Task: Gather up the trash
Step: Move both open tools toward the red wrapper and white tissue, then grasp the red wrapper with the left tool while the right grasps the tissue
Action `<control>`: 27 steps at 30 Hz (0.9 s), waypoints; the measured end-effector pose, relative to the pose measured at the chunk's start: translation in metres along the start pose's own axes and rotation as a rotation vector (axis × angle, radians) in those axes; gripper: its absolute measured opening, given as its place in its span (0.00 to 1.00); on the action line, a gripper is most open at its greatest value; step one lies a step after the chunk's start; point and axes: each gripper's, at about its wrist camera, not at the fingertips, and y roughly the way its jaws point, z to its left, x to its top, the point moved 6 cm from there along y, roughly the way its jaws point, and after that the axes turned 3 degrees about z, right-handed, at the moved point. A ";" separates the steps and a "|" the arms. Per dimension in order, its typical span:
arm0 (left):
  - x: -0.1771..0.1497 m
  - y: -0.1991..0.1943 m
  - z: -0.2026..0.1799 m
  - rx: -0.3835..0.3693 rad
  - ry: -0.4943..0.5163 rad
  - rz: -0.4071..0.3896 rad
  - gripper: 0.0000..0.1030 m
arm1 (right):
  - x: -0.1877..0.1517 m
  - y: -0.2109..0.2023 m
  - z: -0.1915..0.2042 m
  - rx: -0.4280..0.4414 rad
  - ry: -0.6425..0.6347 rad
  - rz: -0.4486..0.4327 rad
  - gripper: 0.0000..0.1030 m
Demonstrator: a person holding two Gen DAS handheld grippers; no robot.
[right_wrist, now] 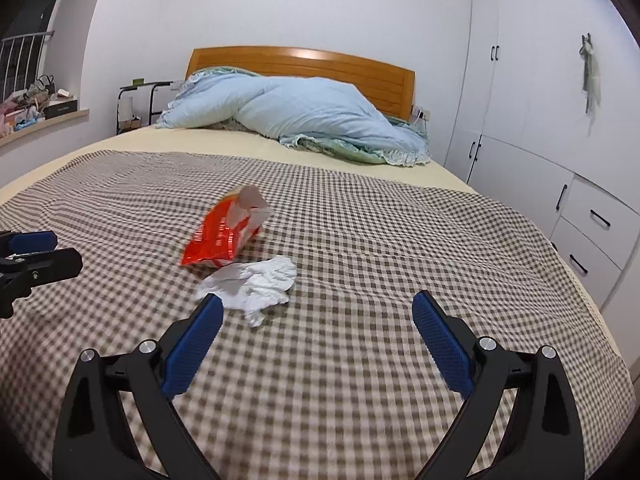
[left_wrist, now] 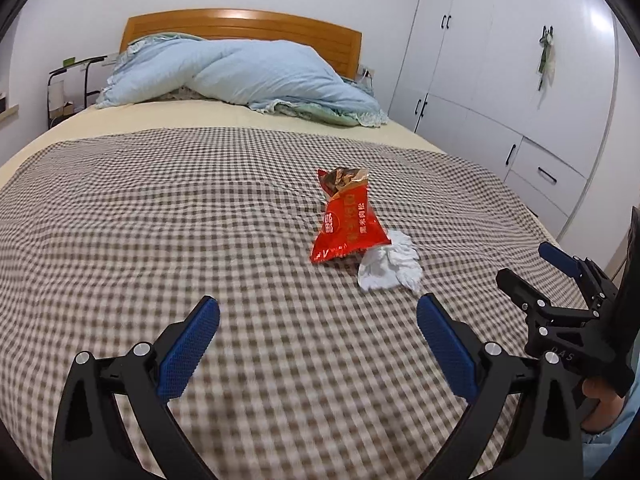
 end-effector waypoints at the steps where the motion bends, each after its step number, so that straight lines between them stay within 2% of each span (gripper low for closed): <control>1: 0.004 0.007 -0.001 0.002 0.006 0.008 0.93 | 0.002 0.008 -0.002 0.003 0.002 0.010 0.89; 9: 0.038 0.072 -0.009 0.021 0.046 0.093 0.93 | 0.006 0.073 0.007 0.049 0.006 0.142 0.89; 13: 0.047 0.097 -0.005 0.031 0.028 0.127 0.93 | 0.004 0.108 0.022 0.060 -0.017 0.218 0.89; 21: 0.060 0.140 0.000 -0.050 -0.073 0.167 0.93 | 0.003 0.138 0.040 0.153 0.043 0.313 0.89; 22: 0.060 0.146 0.001 -0.049 -0.074 0.174 0.93 | 0.002 0.138 0.043 0.161 0.038 0.321 0.70; 23: 0.057 0.154 0.002 -0.050 -0.079 0.188 0.93 | 0.000 0.137 0.043 0.166 0.040 0.330 0.36; 25: 0.053 0.162 0.002 -0.076 -0.088 0.210 0.89 | 0.000 0.136 0.041 0.167 0.063 0.334 0.32; 27: 0.050 0.168 -0.001 -0.131 -0.092 0.235 0.75 | -0.002 0.136 0.041 0.203 0.081 0.342 0.28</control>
